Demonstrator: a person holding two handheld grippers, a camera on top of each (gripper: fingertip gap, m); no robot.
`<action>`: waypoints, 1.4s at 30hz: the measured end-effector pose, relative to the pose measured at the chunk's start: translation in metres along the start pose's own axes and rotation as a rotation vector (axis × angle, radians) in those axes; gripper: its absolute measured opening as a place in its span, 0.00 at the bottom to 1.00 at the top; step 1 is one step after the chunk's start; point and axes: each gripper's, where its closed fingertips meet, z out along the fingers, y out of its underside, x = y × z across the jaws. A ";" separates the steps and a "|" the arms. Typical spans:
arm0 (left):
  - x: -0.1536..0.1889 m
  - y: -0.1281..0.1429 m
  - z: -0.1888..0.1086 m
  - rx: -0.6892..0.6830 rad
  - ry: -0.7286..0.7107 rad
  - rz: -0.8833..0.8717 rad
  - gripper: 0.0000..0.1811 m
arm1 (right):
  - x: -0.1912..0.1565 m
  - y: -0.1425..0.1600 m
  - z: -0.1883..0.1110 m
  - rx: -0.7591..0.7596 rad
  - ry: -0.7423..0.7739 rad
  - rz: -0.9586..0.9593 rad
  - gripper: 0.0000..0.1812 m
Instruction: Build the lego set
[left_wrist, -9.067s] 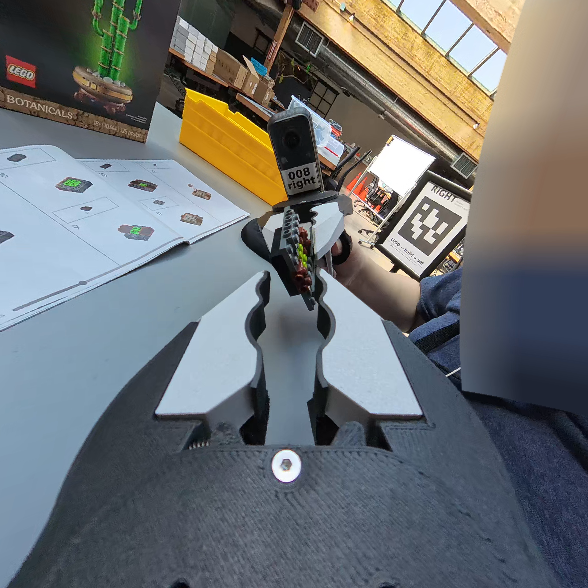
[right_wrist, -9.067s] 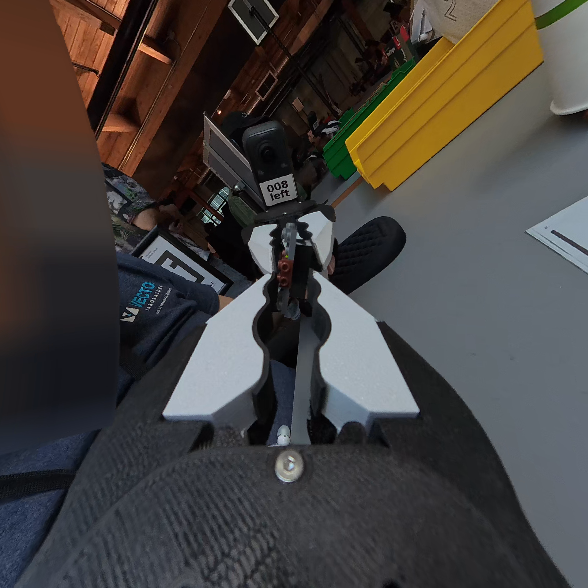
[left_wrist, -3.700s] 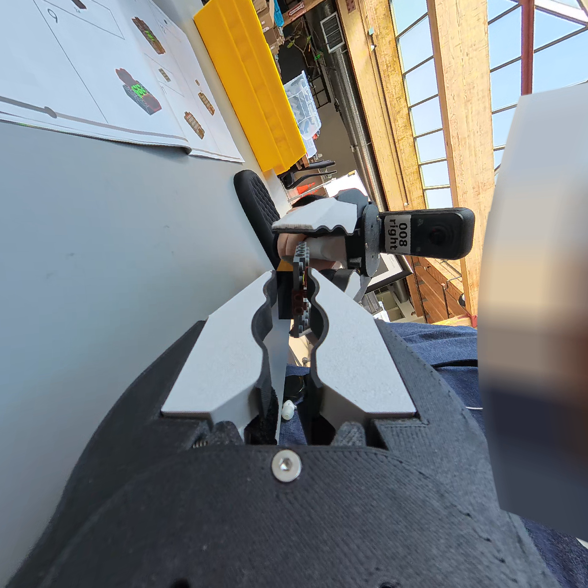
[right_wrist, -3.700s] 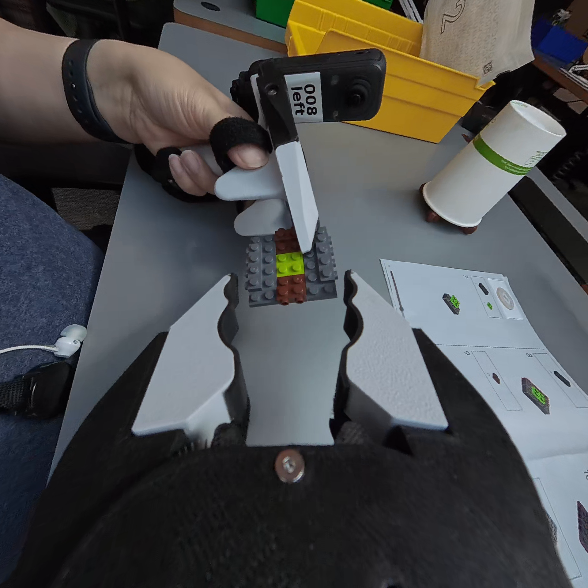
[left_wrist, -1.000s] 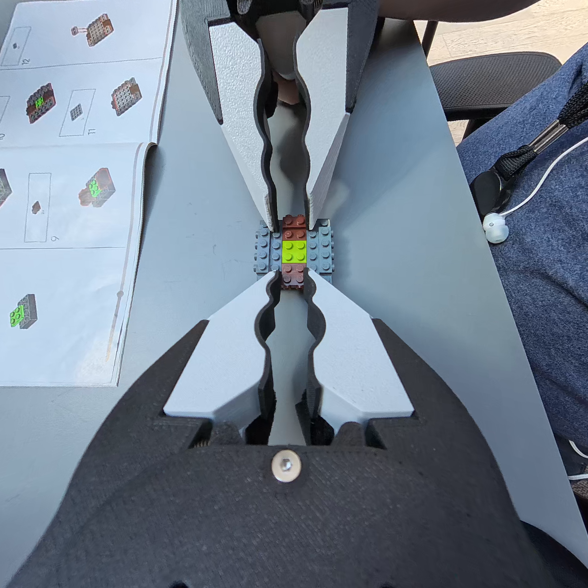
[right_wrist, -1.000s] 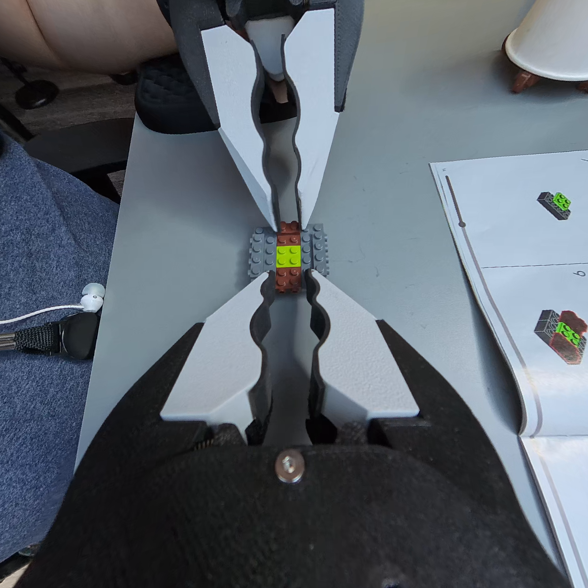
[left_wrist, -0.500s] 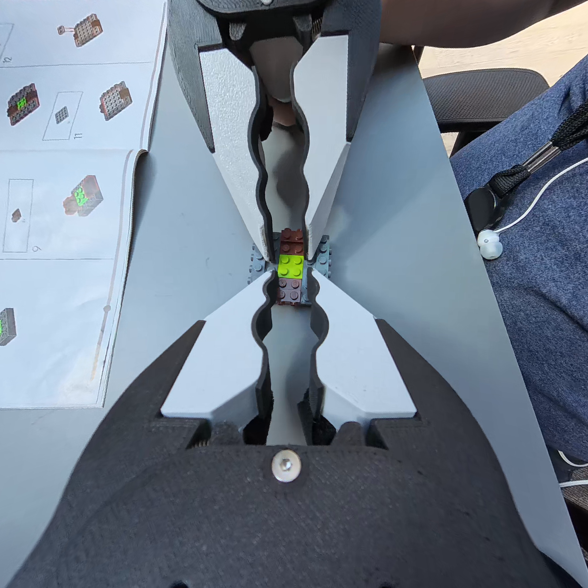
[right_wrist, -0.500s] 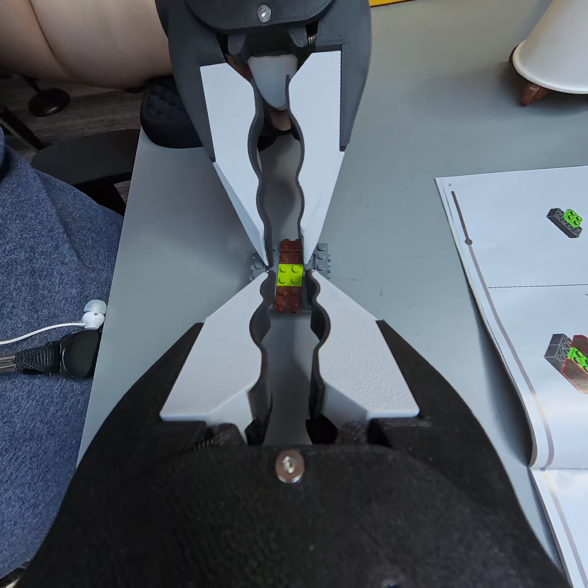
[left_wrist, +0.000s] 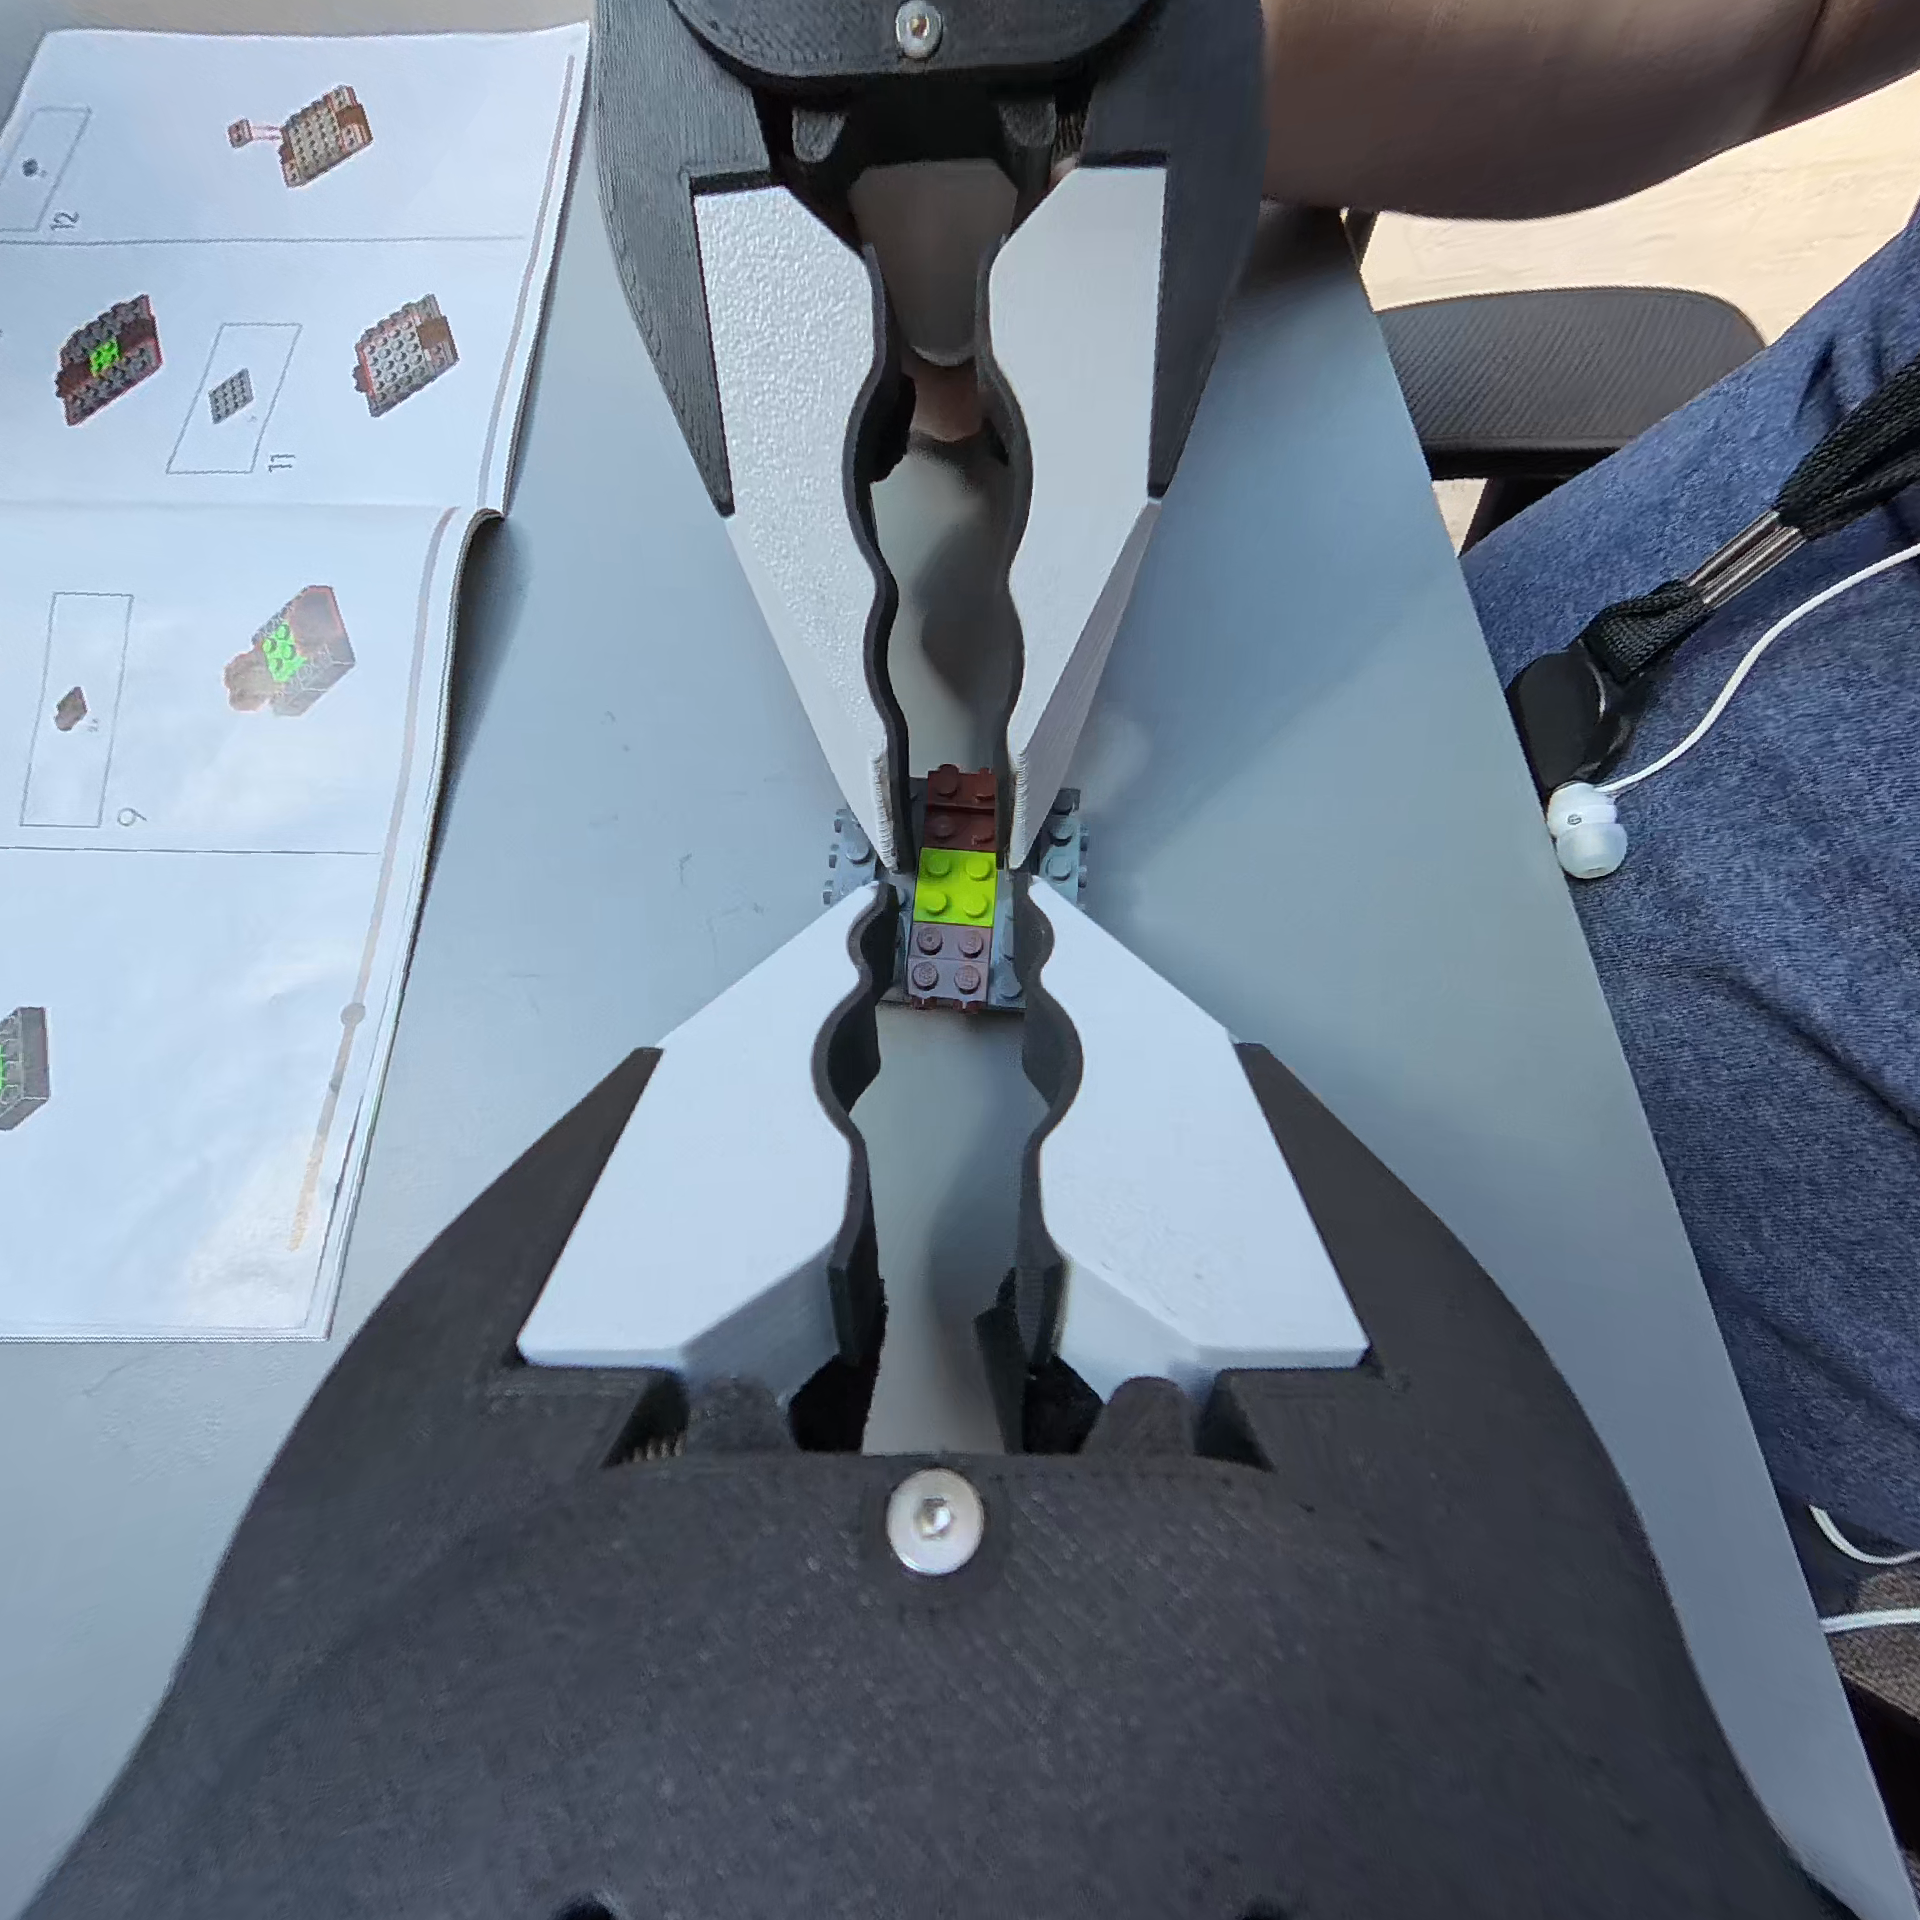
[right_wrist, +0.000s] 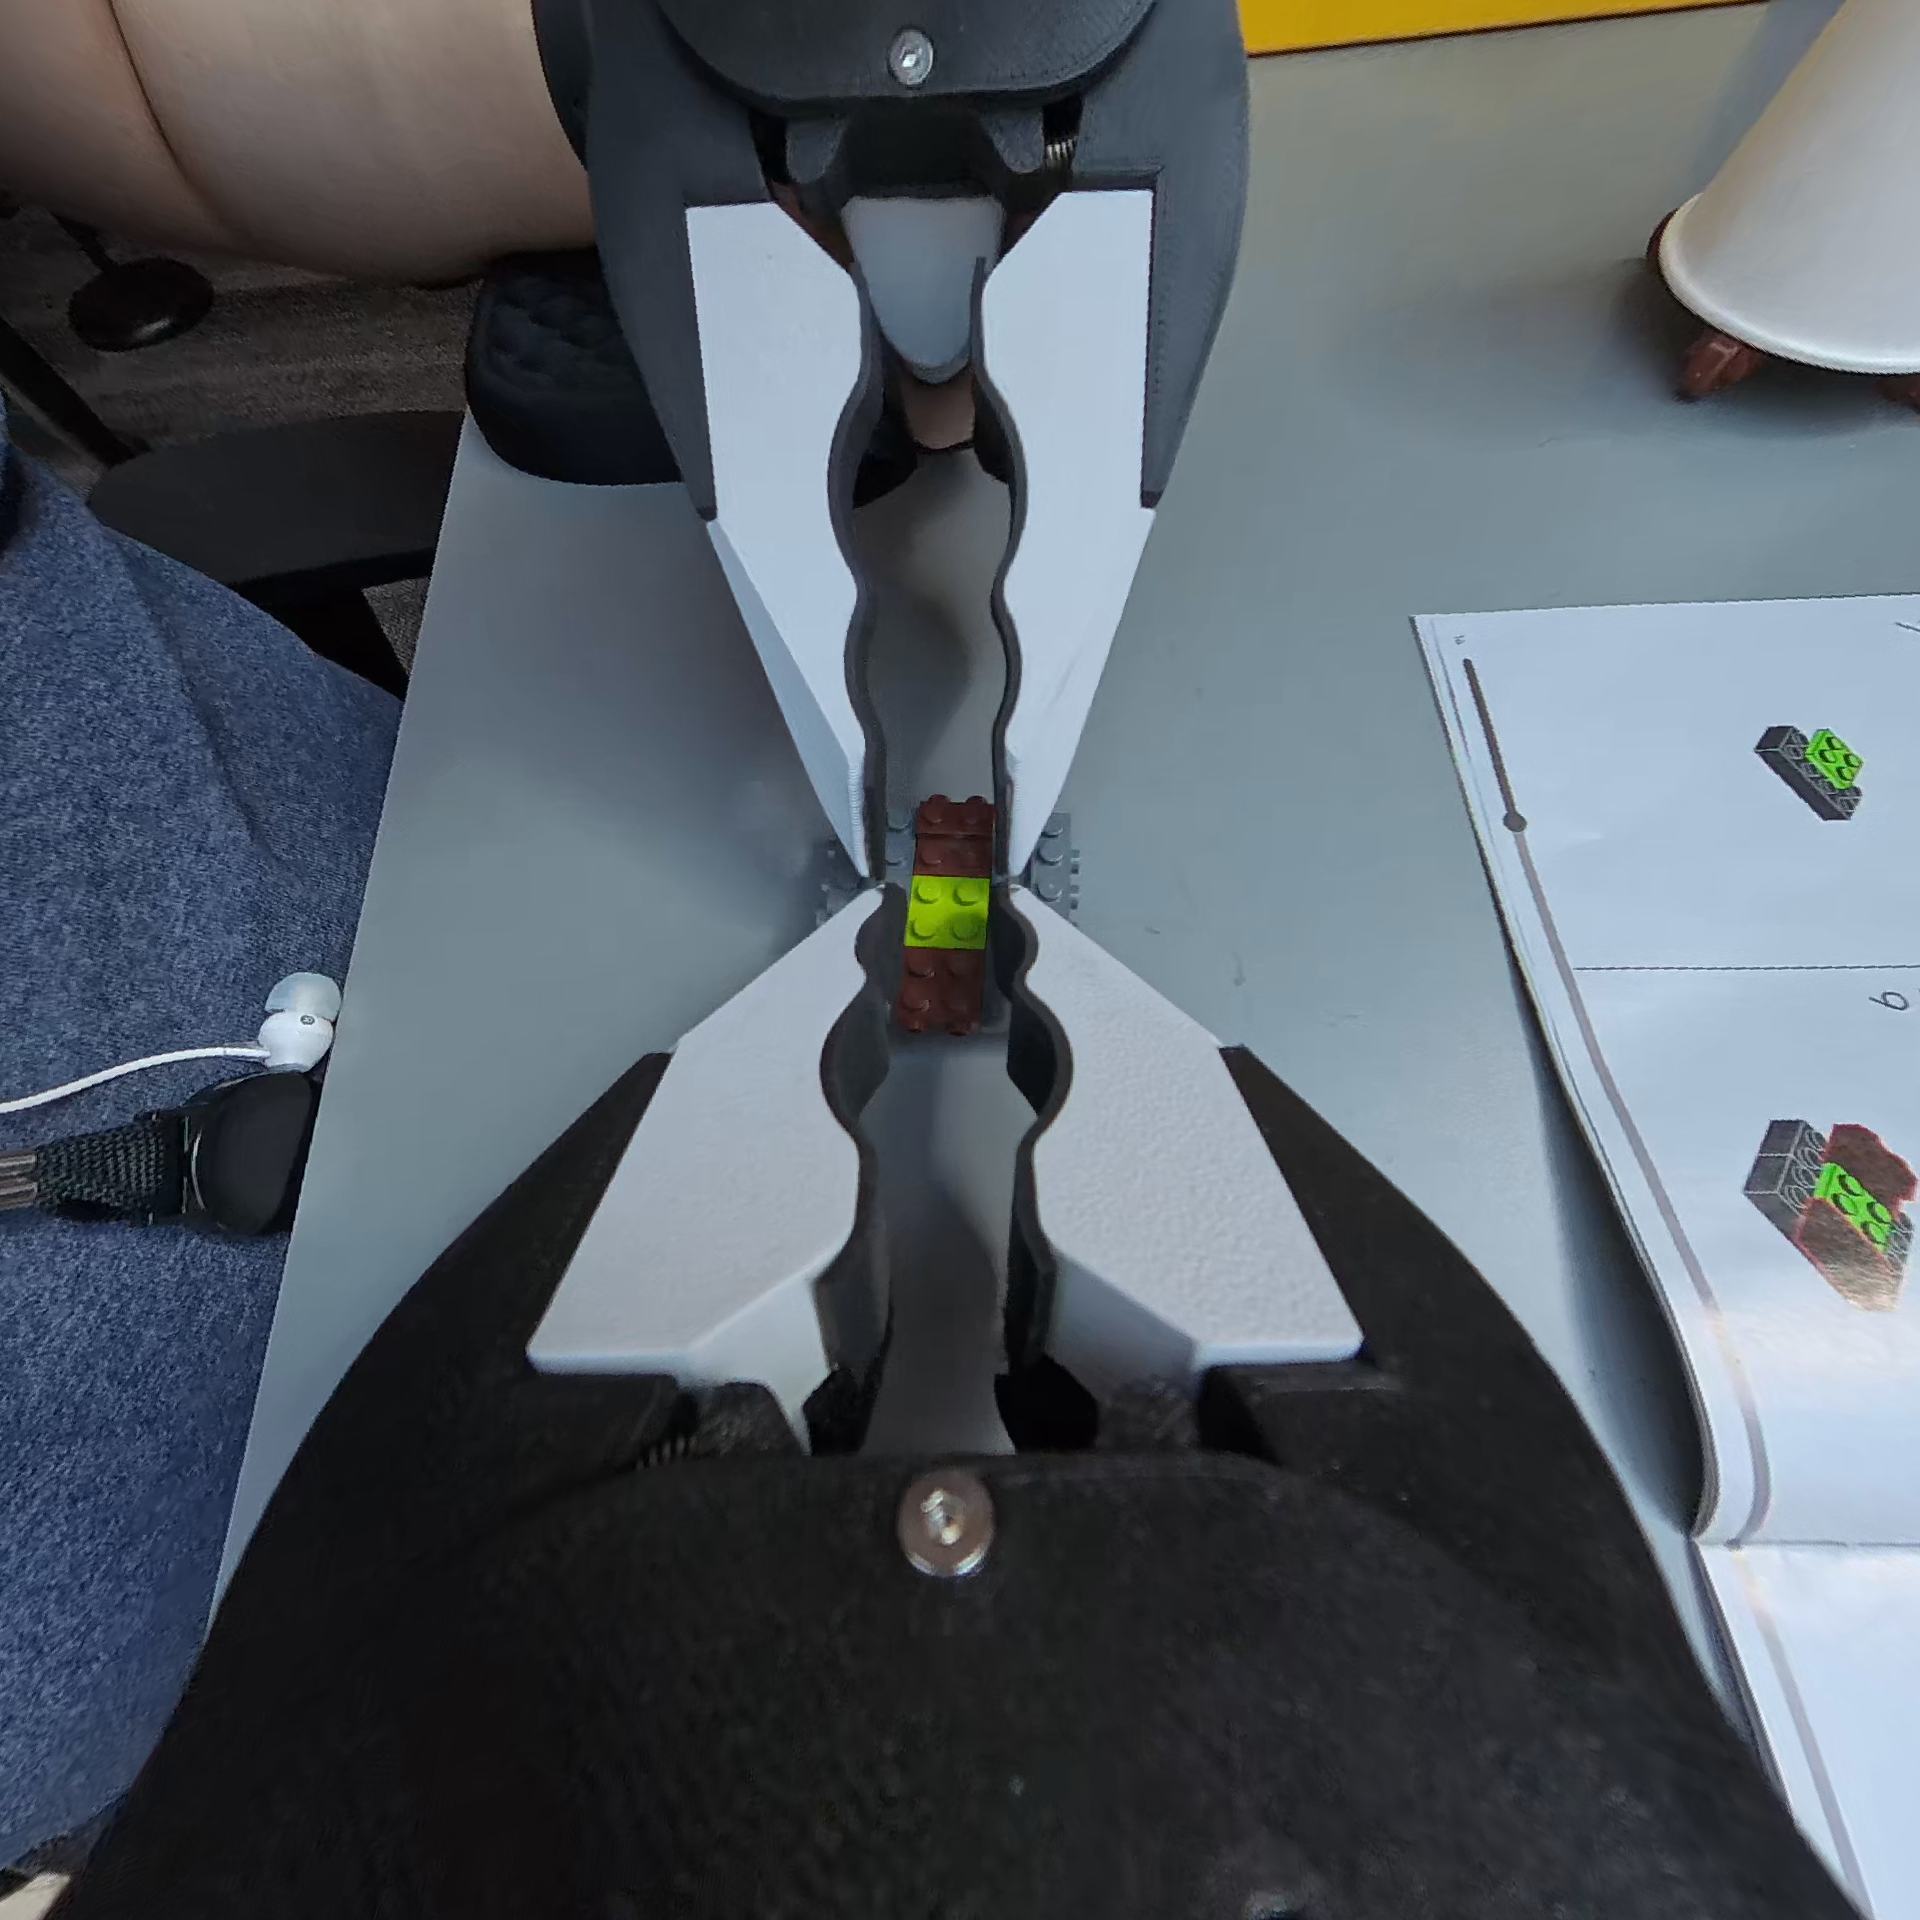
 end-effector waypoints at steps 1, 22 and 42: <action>0.002 -0.002 -0.001 0.013 0.018 -0.013 0.11 | 0.000 0.000 0.000 0.001 0.002 0.001 0.09; -0.003 0.018 -0.009 -0.092 -0.271 -0.187 0.28 | 0.000 0.012 -0.015 0.013 -0.067 0.074 0.31; -0.017 0.002 -0.019 0.052 -0.326 -0.491 0.44 | 0.010 -0.007 -0.057 0.196 0.181 -0.030 0.29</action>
